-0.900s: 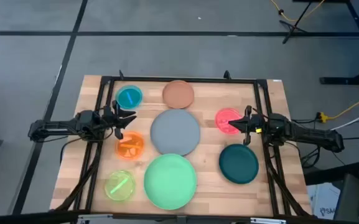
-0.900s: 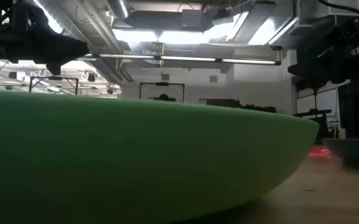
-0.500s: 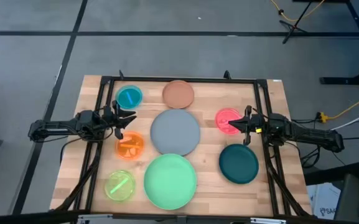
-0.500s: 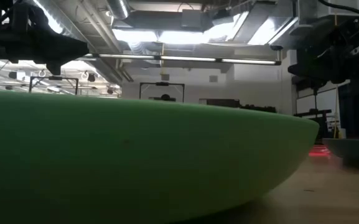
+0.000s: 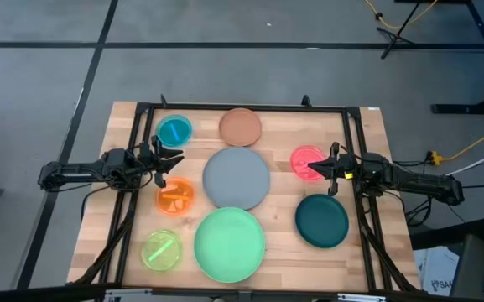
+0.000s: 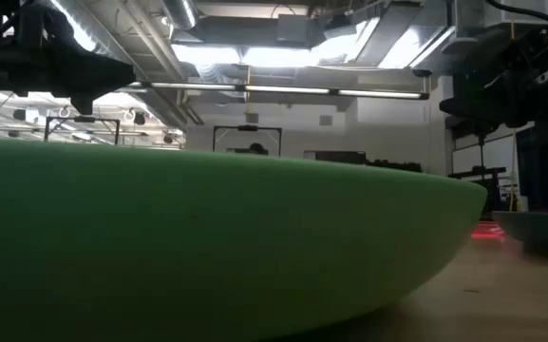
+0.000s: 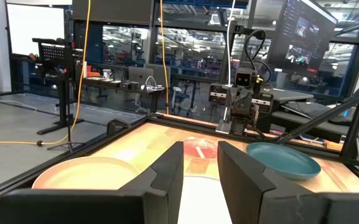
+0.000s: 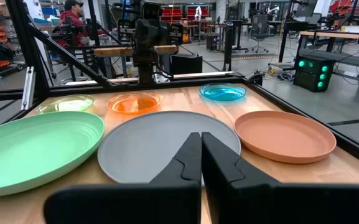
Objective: Stack plastic plates
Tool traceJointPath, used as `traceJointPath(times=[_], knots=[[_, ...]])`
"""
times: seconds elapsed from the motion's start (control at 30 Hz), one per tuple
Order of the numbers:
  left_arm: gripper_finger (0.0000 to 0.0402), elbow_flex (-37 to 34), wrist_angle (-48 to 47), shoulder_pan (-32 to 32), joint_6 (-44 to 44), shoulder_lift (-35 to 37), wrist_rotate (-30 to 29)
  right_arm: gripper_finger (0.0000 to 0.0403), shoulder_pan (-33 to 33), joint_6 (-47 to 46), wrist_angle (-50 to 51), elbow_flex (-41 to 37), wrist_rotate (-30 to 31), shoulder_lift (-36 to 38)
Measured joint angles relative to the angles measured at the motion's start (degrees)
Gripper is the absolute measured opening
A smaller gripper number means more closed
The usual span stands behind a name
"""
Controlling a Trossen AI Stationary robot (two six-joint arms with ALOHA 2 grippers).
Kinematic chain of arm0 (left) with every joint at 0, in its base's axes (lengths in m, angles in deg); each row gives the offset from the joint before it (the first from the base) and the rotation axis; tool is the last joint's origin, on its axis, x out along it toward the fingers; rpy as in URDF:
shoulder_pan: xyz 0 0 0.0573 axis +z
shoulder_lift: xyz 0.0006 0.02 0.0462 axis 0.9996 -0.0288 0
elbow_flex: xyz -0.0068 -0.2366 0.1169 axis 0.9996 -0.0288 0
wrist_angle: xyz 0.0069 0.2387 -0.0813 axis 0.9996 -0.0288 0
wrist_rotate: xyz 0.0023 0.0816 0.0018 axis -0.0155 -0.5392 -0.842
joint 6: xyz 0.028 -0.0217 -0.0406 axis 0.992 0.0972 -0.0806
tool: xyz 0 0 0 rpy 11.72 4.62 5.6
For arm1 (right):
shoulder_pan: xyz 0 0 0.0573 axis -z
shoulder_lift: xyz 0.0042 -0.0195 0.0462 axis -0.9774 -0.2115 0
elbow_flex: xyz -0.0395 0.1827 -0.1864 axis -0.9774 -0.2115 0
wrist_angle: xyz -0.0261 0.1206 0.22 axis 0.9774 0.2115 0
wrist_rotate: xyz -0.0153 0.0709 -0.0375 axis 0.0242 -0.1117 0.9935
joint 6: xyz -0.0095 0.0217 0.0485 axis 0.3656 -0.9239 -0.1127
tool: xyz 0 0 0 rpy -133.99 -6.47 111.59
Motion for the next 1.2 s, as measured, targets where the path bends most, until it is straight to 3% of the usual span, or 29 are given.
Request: traceJointPath(times=[0.5, 0.63, 0.87, 1.2], knots=[[0.0092, 0.0, 0.3, 0.0, -0.1, 0.0, 0.0, 0.0001, 0.0, 0.0, 0.0, 0.0, 0.0, 0.0], [0.0092, 0.0, 4.5, 0.0, -8.2, 0.0, 0.8, 0.0001, 0.0, 0.0, 0.0, 0.0, 0.0, 0.0], [0.0092, 0.0, 8.4, 0.0, -8.7, 0.0, -1.5, 0.0001, 0.0, 0.0, 0.0, 0.0, 0.0, 0.0], [0.0092, 0.0, 9.0, 0.0, -9.6, -8.2, 6.6, 0.0001, 0.0, 1.3, -3.1, 0.0, 1.3, 0.0]])
